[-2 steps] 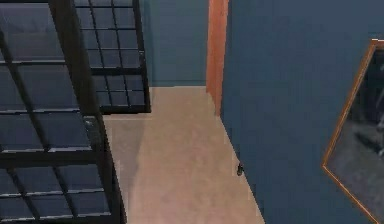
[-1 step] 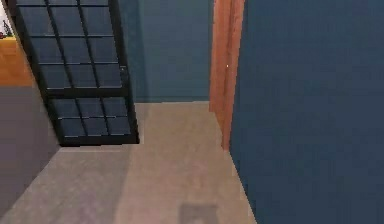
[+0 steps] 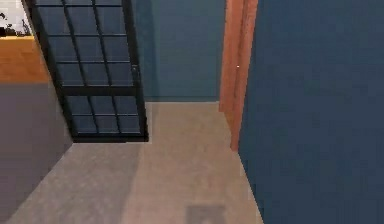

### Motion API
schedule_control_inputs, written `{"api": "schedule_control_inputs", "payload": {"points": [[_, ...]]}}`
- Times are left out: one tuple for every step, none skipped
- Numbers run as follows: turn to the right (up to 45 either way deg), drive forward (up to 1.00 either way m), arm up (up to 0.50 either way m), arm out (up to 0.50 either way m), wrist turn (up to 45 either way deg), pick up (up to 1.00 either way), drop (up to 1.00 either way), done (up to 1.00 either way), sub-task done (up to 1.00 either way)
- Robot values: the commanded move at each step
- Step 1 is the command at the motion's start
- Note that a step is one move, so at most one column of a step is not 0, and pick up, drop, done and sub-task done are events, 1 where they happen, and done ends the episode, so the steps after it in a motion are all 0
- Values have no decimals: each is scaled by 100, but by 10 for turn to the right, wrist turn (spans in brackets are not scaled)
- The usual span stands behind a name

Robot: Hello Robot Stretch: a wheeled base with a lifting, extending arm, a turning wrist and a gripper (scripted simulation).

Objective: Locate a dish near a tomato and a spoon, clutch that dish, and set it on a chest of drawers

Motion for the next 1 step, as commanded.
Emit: {"api": "schedule_control_inputs", "payload": {"points": [[0,45,0,0,0,0,0,0,0]]}}
